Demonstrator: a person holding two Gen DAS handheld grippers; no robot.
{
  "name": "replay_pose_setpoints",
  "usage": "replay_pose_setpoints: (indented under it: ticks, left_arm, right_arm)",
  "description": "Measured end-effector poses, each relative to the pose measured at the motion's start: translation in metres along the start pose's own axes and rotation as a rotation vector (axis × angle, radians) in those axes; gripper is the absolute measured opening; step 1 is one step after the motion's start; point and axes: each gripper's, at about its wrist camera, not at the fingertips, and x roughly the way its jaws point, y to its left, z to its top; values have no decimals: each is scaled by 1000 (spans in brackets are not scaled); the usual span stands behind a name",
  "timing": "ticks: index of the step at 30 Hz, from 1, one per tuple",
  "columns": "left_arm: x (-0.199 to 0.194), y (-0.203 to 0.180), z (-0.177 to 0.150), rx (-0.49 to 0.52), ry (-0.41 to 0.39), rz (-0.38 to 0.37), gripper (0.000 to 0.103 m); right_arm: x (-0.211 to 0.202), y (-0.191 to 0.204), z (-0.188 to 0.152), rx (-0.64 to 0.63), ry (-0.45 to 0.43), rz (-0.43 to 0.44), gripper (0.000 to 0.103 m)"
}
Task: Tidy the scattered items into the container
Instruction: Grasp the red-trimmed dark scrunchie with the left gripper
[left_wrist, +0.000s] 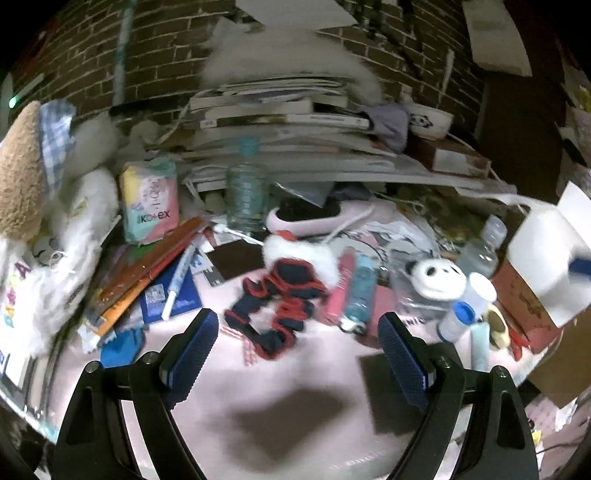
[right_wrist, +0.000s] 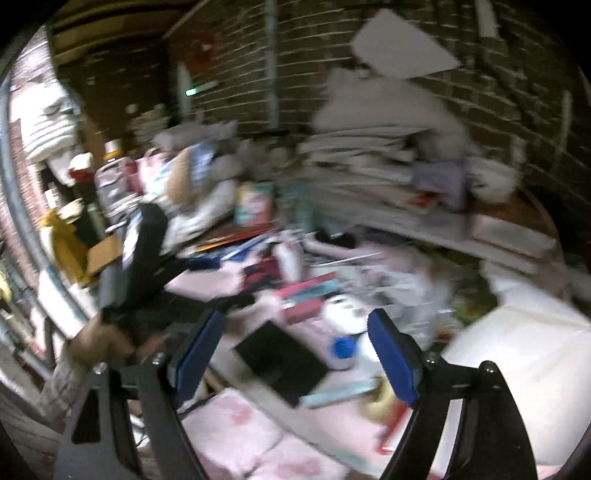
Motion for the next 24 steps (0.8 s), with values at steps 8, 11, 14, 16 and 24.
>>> replay_pose_setpoints:
  ticks: [8,11,14,16,24]
  left_arm:
    - [32,13,11,74,27,-44,86]
    - [46,14,15,79,58,-99,86]
    - [58,12,17,96,96,-106,85]
    - [67,12,16,99,123,-111,77]
    - [70,18,13,45,149,-208,40]
  right_arm:
    - [42,40,-46,-43,99,112,79]
    - [51,43,-59,-44,141,124,79]
    - [56,37,-67,-22,174,126,79]
    - [57,32,-70,-4,183,121,79]
    - [55,15,-77,49,198,105,79]
